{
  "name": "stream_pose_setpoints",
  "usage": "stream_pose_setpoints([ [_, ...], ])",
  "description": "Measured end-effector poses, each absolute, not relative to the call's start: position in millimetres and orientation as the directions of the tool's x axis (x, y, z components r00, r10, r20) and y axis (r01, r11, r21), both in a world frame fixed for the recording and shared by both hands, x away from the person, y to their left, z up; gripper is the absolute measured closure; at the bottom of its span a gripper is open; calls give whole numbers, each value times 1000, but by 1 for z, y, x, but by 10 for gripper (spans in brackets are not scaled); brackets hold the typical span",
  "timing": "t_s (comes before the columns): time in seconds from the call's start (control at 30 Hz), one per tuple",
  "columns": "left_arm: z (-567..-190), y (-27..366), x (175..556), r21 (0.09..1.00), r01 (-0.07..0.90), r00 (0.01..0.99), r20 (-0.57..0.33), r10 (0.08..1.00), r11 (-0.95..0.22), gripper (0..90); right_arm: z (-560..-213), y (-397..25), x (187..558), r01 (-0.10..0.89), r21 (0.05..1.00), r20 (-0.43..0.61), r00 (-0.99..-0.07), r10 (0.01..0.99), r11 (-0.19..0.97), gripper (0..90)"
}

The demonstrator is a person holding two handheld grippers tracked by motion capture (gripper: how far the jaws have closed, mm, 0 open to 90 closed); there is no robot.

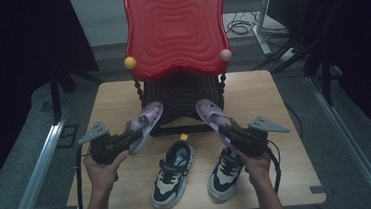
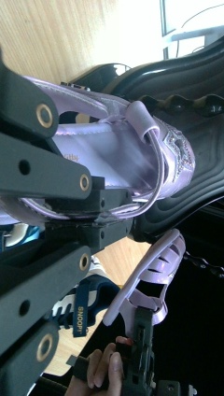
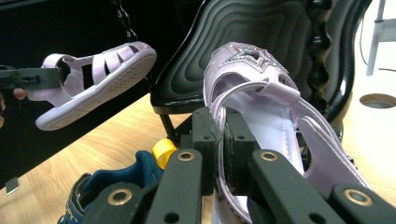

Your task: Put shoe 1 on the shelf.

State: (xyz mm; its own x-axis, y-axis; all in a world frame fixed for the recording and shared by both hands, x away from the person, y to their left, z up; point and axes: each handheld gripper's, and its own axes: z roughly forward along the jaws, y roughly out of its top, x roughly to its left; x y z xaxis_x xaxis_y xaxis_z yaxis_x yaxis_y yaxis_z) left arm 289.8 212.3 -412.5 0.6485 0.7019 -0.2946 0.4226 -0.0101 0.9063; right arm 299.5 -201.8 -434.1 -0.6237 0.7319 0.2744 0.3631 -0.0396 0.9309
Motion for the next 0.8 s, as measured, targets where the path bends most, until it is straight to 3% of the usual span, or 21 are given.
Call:
stream_pose_setpoints([
  [0.8, -407, 188, 309, 916, 399, 682, -269, 680, -38, 869, -428, -180, 314, 359, 931, 289, -629, 722, -60, 857],
])
